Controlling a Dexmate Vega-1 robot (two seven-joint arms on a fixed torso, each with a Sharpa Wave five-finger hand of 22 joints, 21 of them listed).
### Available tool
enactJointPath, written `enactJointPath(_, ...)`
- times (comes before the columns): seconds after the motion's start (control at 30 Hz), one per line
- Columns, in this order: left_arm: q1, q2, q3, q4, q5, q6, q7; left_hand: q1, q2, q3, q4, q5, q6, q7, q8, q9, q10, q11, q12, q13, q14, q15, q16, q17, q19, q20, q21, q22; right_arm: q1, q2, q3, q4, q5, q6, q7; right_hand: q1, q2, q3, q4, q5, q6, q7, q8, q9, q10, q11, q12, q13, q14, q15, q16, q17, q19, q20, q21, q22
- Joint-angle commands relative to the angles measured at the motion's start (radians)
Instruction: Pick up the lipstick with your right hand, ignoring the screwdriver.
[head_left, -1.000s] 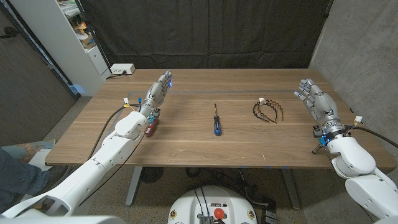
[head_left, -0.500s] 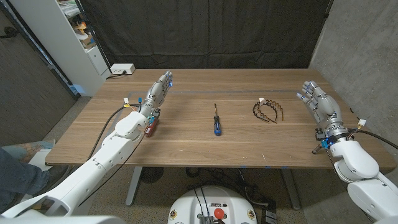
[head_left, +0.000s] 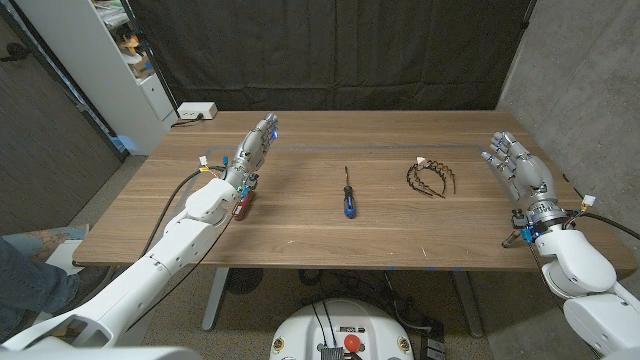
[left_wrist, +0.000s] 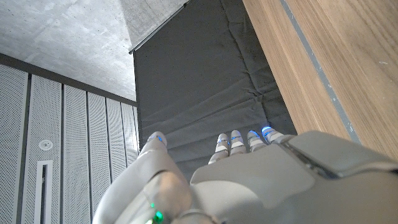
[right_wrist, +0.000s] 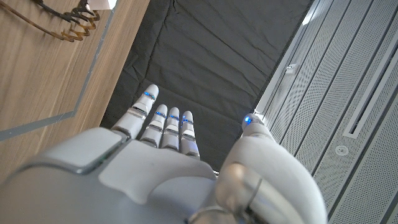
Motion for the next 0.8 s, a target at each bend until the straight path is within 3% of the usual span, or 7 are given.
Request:
enactJointPath(0.03, 0.010, 0.003, 0.001, -0.009, 0.002, 0.001, 0.005, 0.006, 0.006, 0.000, -0.004, -0.001, 0.003, -0.004, -0.004, 0.004, -0.002, -0.007, -0.002, 0.001, -0.006, -0.005, 0.001, 0.003, -0.038, -0.001, 0.003, 0.006, -0.035, 0.016, 0.030, -0.017, -0.008, -0.003, 0.006, 0.011, 0.005, 0.001, -0.005, -0.001, -0.001, 0.001, 0.001, 0.000, 0.012, 0.002, 0.002, 0.000, 0.007, -0.001, 0.005, 0.002, 0.009, 0.000, 0.002, 0.005)
enactJointPath(0.8, 0.001, -0.007, 0.009, -0.004, 0.004, -0.001, 0.001, 0.006, 0.007, -0.001, -0.006, -0.002, 0.002, -0.007, -0.004, 0.003, -0.002, -0.007, -0.002, 0.001, -0.008, -0.004, 0.001, 0.003, -0.041, 0.002, 0.003, 0.006, -0.086, 0.061, 0.067, -0.041, -0.021, -0.001, 0.004, 0.012, 0.011, 0.002, -0.007, -0.004, 0.007, 0.002, 0.003, 0.000, 0.017, 0.001, 0.003, 0.000, 0.008, 0.001, 0.005, 0.003, 0.009, 0.002, 0.000, 0.005)
